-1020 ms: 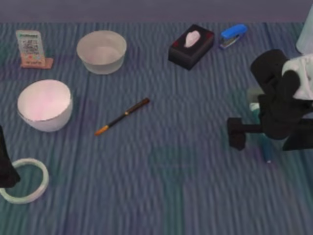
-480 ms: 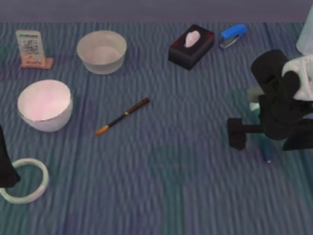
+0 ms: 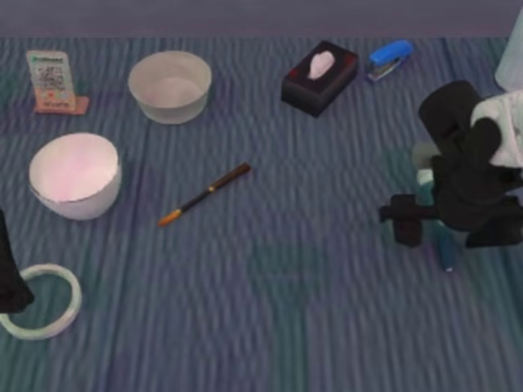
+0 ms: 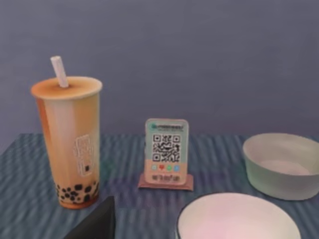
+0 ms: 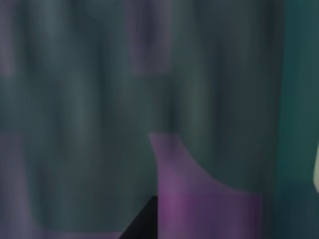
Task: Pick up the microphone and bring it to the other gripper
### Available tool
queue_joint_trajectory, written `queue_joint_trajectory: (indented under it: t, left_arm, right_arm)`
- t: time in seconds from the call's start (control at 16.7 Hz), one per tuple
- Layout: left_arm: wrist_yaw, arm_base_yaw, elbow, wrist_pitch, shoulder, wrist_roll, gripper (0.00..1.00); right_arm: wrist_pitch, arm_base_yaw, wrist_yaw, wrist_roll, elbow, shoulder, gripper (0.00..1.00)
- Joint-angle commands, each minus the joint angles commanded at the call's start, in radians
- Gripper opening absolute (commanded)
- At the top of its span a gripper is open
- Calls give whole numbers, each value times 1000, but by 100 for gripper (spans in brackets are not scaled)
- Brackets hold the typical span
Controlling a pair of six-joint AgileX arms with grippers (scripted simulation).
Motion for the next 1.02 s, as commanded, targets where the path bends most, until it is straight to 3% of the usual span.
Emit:
queue_joint_trajectory:
  t: [0.12,0.54,0.66,0.84,1.02]
  left_arm:
    - [0,0,0,0,0,0,100]
    - [0,0,0,0,0,0,100]
    - [0,0,0,0,0,0,100]
    - [0,0,0,0,0,0,100]
    - [0,0,0,0,0,0,100]
  right_arm:
    - [0,0,0,0,0,0,0]
    - [0,0,0,0,0,0,0]
    - [-28,2,18,-11,26,-63,0]
    - [37,4,-7,-27,14,-73,0]
    - [192,4,-63,-60,-18,-98,0]
